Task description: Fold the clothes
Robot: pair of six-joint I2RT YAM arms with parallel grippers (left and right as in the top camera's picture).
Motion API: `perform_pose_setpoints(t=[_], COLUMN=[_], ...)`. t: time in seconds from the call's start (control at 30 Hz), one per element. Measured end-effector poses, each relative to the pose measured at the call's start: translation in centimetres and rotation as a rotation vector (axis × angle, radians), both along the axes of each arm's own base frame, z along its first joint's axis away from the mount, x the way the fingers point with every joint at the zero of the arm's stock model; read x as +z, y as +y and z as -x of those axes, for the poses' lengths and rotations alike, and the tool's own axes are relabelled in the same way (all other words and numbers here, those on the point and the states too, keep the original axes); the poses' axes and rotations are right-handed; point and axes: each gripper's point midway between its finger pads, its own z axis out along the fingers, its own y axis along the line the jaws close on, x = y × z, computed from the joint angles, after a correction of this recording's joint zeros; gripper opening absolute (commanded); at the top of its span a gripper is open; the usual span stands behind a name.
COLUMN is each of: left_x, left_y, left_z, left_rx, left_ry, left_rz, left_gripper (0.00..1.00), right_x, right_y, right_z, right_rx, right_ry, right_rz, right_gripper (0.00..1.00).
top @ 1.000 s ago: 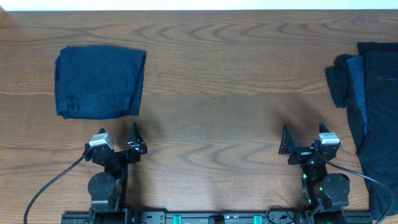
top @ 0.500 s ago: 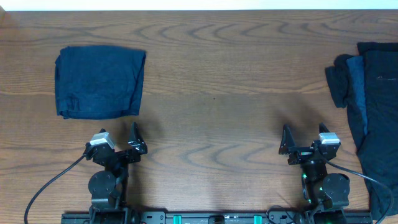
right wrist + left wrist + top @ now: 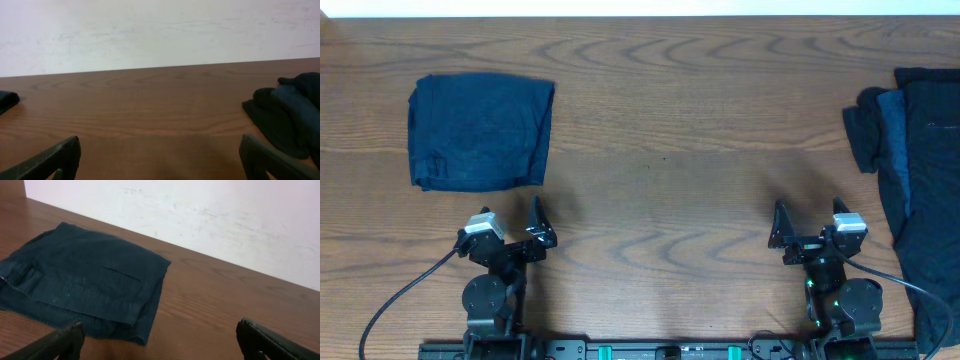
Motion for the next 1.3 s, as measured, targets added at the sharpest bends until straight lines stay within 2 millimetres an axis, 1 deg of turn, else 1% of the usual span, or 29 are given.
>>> perform_pose_setpoints(t=[0.13, 0.4, 0.53, 1.3], left_x=[-0.2, -1.7, -2.2, -2.2], left_y=[0.0, 0.0, 0.0, 0.0], left_z=[0.0, -0.2, -0.2, -0.2], left_rx=[0.000, 0.000, 0.000, 0.000], left_ry=[0.007, 0.076, 0.096, 0.099], left_rz=[0.000, 0.000, 0.000, 0.000], left_gripper=[0.98, 0.98, 0.98, 0.98], right_x=[0.0, 0.0, 0.0, 0.0], right_y=[0.0, 0.0, 0.0, 0.0], right_z=[0.0, 0.0, 0.0, 0.0], right_rx=[0.000, 0.000, 0.000, 0.000], right_ry=[0.000, 0.000, 0.000, 0.000], right_rz=[0.000, 0.000, 0.000, 0.000], right_gripper=[0.99, 0.99, 0.99, 0.99])
